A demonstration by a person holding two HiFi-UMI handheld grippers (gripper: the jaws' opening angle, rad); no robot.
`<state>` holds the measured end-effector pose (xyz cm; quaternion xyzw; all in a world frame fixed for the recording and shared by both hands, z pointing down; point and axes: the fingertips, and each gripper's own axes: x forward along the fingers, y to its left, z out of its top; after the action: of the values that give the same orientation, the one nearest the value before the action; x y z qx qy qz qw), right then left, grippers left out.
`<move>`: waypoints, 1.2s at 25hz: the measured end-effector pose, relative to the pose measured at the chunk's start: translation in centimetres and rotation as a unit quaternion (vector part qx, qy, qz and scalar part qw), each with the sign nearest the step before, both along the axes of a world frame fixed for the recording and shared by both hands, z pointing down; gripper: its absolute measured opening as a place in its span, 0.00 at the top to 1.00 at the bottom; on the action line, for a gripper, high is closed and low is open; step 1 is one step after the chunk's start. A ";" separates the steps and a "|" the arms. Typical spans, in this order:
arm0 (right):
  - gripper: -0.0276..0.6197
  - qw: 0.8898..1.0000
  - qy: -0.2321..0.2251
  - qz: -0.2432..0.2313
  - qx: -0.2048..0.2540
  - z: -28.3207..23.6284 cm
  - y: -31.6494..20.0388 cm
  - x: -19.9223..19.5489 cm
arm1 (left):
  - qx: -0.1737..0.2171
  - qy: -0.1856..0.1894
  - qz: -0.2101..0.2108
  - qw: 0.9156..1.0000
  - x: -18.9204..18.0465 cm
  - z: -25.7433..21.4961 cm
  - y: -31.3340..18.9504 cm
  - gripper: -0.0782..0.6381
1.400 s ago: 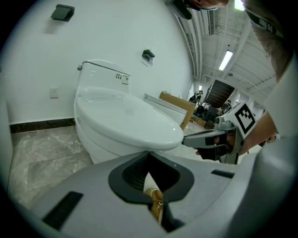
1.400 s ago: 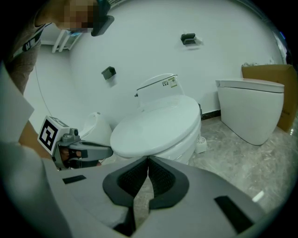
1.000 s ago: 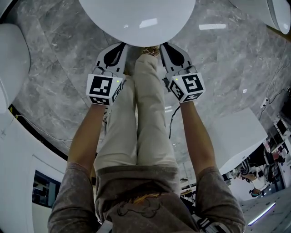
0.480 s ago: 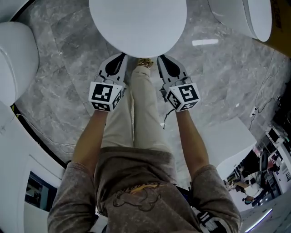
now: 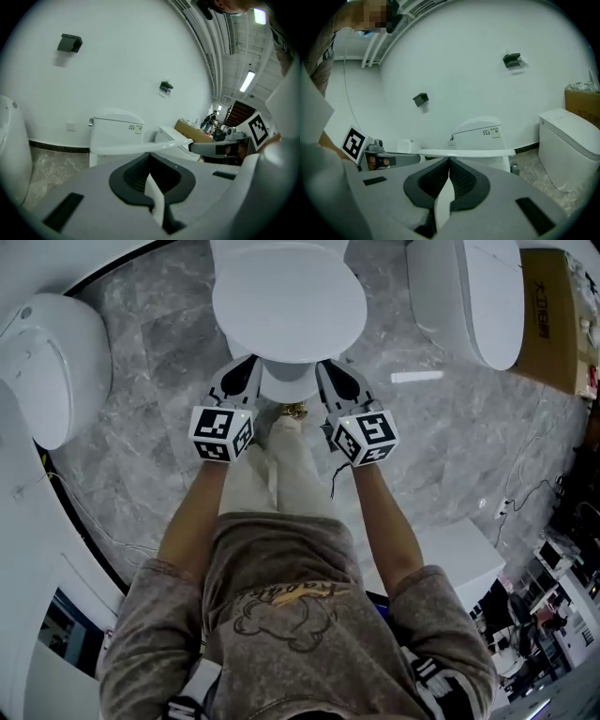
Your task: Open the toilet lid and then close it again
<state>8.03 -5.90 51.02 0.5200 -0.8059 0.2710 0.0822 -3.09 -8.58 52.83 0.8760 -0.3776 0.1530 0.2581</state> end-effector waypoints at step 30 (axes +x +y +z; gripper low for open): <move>0.91 0.998 0.032 -0.001 0.063 -10.8 -31.1 2.1 | 0.026 0.005 -0.012 1.000 2.7 -10.2 -29.0 0.88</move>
<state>10.11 -36.96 40.22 0.5315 -0.8189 0.2030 0.0757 -0.35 -37.55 42.62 0.8788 -0.3902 0.1356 0.2390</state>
